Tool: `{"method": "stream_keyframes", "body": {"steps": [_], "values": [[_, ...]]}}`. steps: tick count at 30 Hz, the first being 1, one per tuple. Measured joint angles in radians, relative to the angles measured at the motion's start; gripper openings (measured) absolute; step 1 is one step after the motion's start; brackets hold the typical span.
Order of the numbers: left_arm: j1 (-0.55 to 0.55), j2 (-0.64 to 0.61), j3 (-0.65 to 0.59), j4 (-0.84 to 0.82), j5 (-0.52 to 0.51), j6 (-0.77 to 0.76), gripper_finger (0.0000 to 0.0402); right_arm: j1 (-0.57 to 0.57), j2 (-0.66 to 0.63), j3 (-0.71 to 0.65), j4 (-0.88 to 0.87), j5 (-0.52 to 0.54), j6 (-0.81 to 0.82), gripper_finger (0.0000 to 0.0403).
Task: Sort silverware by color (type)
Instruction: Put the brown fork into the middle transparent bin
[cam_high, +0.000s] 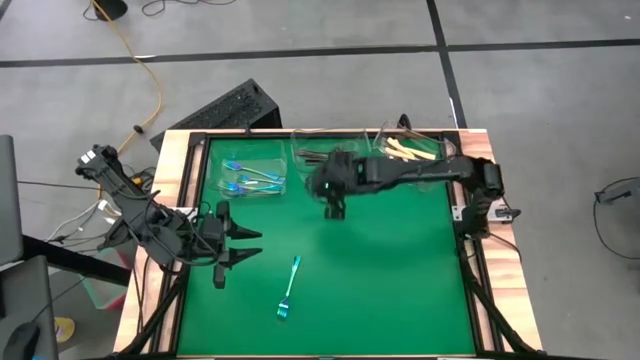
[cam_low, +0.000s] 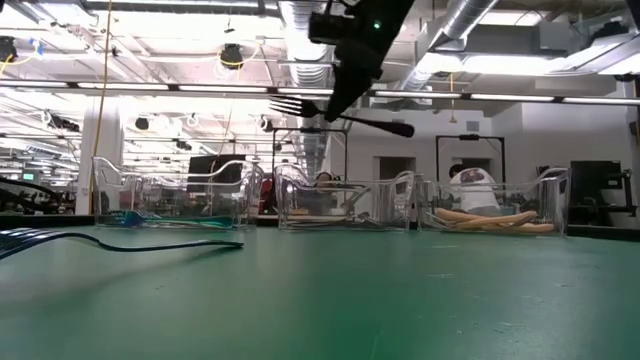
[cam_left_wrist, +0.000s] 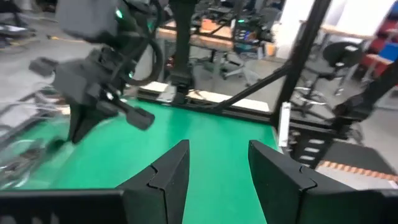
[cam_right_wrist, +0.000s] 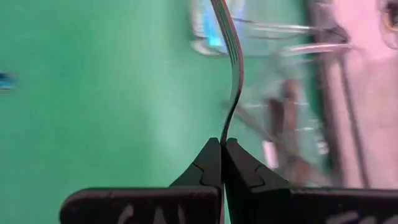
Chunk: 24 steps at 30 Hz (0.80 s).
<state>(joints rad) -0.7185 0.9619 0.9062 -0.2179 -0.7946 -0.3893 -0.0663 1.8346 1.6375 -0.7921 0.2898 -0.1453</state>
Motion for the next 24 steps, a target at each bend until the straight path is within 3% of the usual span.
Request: {"method": "stream_keyframes", "body": {"steps": [4, 12, 16, 24], "values": [[0.000, 0.000, 0.000, -0.026, -0.051, 0.001, 0.0148, -0.097, -0.013, 0.003, 0.055, 0.029, -0.101, 0.0021], [0.000, 0.000, 0.000, -0.085, -0.060, 0.001, 0.0148, -0.277, 0.031, -0.002, 0.146, 0.026, -0.307, 0.0021], [0.001, 0.000, 0.000, -0.109, -0.080, 0.004, 0.0148, -0.353, 0.064, -0.002, 0.173, -0.029, -0.364, 0.0021], [0.017, 0.000, -0.003, -0.142, -0.128, 0.011, 0.0148, -0.421, 0.149, -0.003, 0.190, -0.246, -0.441, 0.0021]]}}
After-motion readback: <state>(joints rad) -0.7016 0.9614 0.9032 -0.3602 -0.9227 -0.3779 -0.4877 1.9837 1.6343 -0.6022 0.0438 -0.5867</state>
